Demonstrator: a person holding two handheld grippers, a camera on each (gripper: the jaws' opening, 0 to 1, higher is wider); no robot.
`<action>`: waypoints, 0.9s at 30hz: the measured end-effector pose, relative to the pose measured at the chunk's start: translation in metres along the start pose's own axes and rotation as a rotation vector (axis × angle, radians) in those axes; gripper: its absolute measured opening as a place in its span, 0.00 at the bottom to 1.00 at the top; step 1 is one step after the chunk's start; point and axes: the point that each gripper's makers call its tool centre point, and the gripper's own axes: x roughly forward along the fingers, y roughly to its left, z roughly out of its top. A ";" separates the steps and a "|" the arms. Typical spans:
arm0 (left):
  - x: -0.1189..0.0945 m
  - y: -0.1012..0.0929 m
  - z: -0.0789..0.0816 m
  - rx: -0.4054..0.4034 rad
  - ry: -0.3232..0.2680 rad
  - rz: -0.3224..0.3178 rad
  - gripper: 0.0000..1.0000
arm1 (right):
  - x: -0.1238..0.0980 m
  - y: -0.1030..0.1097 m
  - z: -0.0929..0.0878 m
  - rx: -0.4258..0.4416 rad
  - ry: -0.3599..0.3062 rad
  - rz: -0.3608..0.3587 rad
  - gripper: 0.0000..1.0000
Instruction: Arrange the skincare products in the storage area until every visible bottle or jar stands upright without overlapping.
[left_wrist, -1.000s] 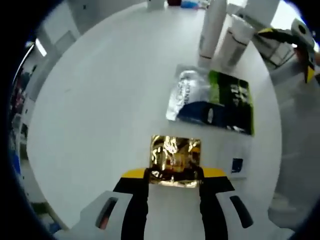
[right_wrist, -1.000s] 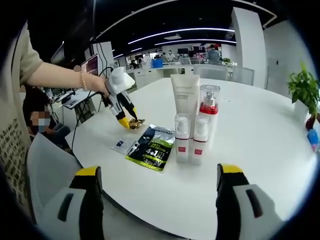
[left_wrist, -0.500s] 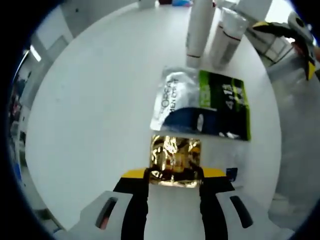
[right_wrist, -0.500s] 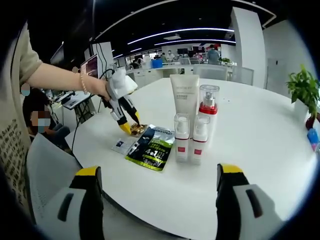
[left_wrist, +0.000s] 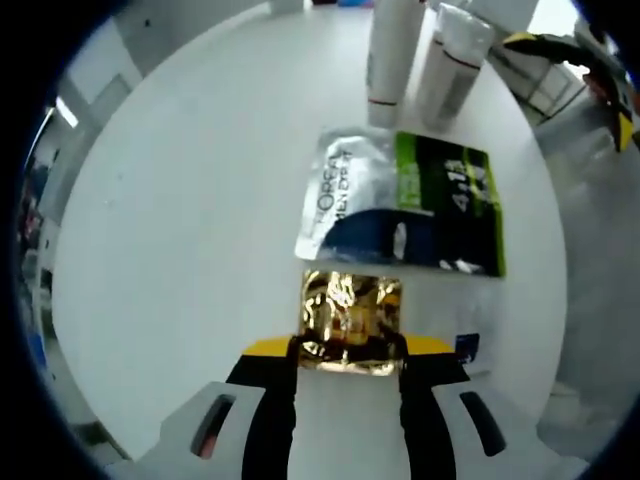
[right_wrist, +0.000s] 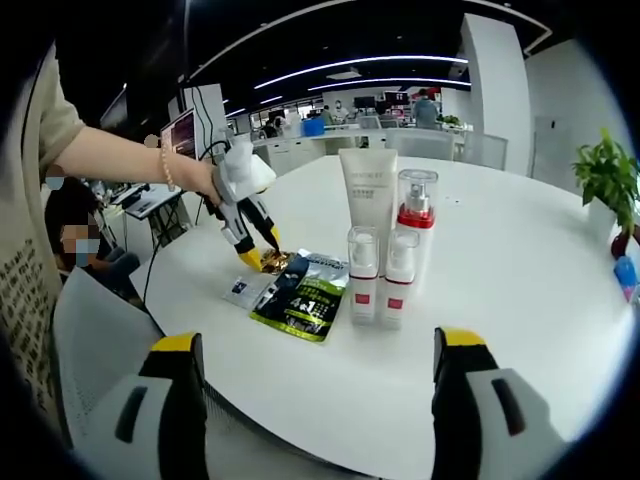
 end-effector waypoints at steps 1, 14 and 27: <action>0.000 0.000 0.000 0.001 0.000 0.000 0.37 | 0.000 0.000 0.000 0.000 0.000 0.000 0.95; -0.002 -0.001 -0.001 0.010 0.009 0.020 0.43 | 0.000 0.000 0.000 -0.003 -0.005 -0.001 0.95; -0.025 -0.007 0.000 -0.089 -0.070 0.071 0.48 | -0.002 0.004 0.004 -0.021 -0.021 0.010 0.95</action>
